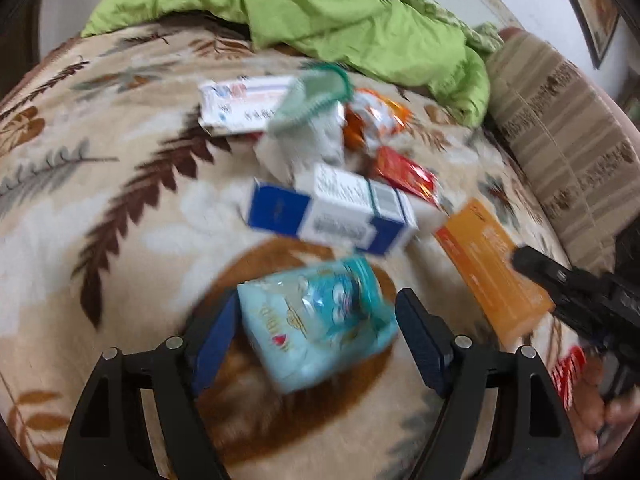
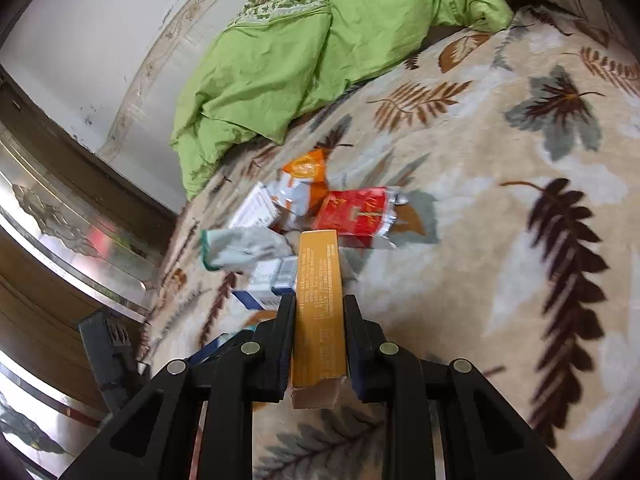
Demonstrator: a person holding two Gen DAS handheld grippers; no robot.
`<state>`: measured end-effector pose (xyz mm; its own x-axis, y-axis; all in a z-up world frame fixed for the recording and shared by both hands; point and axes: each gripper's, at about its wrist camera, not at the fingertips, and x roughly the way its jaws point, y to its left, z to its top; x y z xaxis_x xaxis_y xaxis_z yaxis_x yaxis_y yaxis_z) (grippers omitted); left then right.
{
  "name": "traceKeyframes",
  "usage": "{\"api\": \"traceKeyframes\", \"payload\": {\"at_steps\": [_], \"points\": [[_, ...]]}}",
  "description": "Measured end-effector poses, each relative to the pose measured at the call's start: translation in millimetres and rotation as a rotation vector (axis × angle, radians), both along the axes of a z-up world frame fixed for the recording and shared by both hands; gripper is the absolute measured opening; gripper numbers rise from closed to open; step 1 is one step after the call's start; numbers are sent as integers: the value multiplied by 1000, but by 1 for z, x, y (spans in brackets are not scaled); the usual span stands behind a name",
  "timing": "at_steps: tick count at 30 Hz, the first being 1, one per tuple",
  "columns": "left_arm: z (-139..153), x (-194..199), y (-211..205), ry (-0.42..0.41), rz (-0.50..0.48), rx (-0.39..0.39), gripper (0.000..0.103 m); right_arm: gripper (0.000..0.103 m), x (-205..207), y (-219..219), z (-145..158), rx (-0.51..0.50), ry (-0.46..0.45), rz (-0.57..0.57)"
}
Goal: Collect trash
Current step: 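Grasp the orange box with the right tool while the left tool approaches the tissue pack, then grasp the blue-green tissue pack with the left tool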
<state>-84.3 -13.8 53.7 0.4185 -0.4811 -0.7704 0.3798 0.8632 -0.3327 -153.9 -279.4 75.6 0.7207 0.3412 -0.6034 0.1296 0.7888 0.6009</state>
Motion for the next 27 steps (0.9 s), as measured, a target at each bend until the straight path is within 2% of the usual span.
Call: {"api": "traceKeyframes", "payload": {"at_steps": [2, 4, 8, 11, 14, 17, 22, 24, 27], "points": [[0, -14, -1, 6, -43, -1, 78, 25, -1, -1, -3, -4, 12, 11], [0, -27, -2, 5, -82, 16, 78, 25, -1, 0, -3, -52, 27, 9], [8, -49, -6, -60, -173, 58, 78, 25, 2, -1, -11, -60, 69, 31], [17, -47, 2, -157, -94, 119, 78, 25, 1, -2, -16, -46, 93, 36], [19, -32, 6, -161, -56, 109, 78, 26, 2, -2, -19, -65, 105, 40], [16, -21, -9, -169, -93, 146, 78, 29, 5, 1, -24, -67, 131, 53], [4, -17, -38, -204, -158, 283, 78, 29, 8, 8, -26, -95, 147, 73], [-1, -18, -45, -224, -165, 340, 79, 24, 8, 12, -23, -129, 138, 83], [-8, -14, -49, -211, -150, 378, 79, 24, 8, 20, -18, -178, 123, 100]]}}
